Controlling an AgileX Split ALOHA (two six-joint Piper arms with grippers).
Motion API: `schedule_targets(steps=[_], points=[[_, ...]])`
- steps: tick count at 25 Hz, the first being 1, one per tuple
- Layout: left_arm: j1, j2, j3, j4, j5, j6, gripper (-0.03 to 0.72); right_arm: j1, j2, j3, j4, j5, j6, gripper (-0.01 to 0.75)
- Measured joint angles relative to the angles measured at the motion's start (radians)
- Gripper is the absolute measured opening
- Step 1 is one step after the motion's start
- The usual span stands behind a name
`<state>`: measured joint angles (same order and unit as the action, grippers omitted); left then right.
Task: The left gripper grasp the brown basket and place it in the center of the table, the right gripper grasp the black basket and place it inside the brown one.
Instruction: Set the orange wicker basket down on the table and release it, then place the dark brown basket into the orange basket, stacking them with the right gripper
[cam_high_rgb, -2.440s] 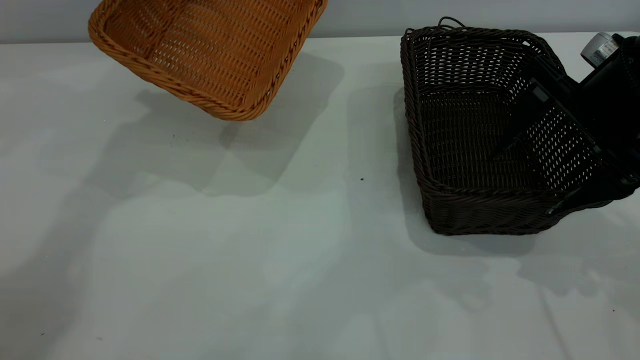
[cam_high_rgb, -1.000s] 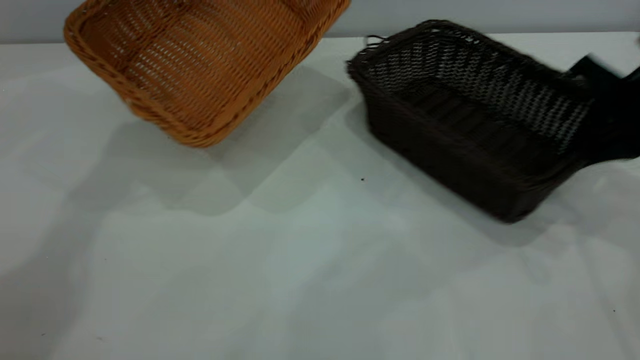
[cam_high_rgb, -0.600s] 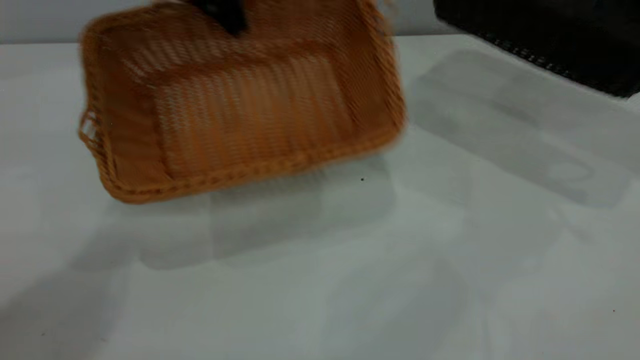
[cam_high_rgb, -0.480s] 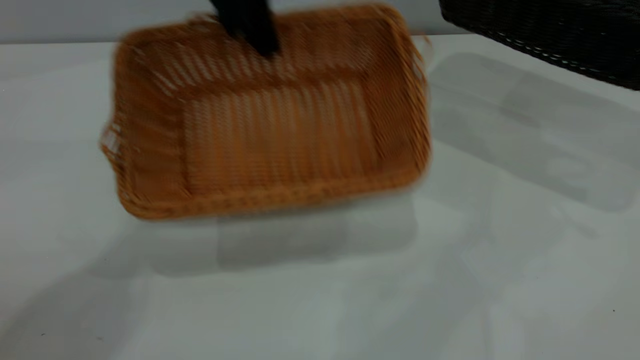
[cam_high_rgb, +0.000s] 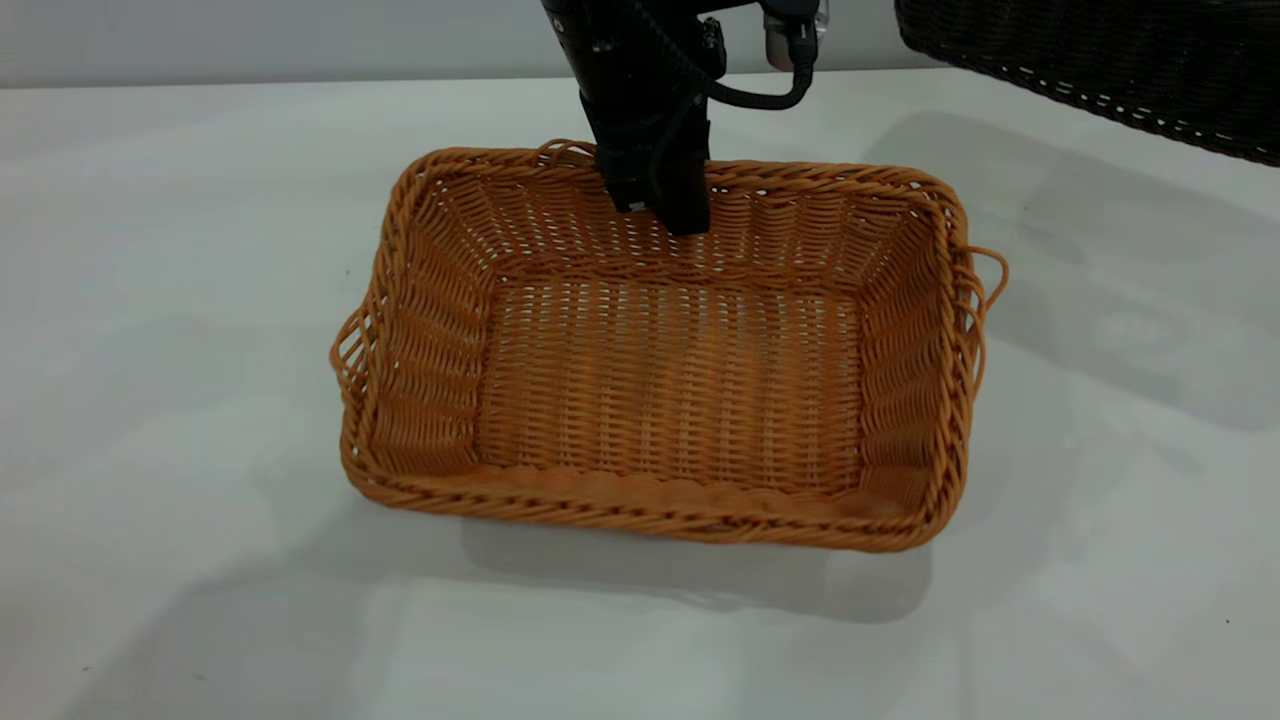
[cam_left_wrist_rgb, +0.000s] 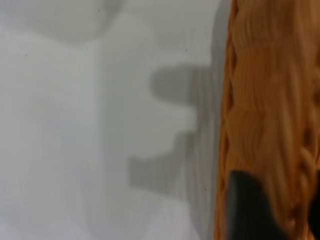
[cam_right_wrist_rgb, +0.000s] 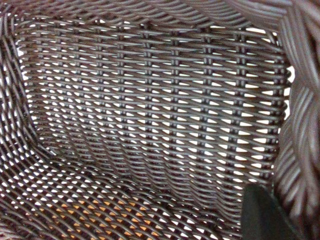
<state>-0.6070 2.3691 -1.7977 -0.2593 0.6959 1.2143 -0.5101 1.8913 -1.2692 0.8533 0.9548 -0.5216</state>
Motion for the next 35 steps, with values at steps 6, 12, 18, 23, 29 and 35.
schedule_targets(steps=[6, 12, 18, 23, 29, 35], points=[[0.007, -0.019, 0.000, 0.019, -0.004, -0.174, 0.498, 0.000, 0.000, 0.000, -0.001, 0.031, 0.000, 0.081], [0.094, -0.131, 0.000, 0.120, 0.015, -0.533, 0.529, 0.031, 0.000, 0.000, -0.013, 0.042, 0.011, 0.081], [0.284, -0.242, 0.000, 0.144, 0.083, -0.811, 0.530, 0.226, 0.000, -0.001, -0.079, 0.060, 0.099, 0.081], [0.397, -0.262, 0.000, 0.147, 0.093, -0.835, 0.530, 0.444, 0.000, -0.002, -0.148, 0.057, 0.220, 0.081], [0.444, -0.262, 0.000, 0.147, 0.098, -0.835, 0.530, 0.650, 0.016, -0.002, -0.208, -0.042, 0.329, 0.081], [0.445, -0.262, 0.000, 0.147, 0.082, -0.832, 0.530, 0.731, 0.076, -0.002, -0.202, -0.135, 0.348, 0.081]])
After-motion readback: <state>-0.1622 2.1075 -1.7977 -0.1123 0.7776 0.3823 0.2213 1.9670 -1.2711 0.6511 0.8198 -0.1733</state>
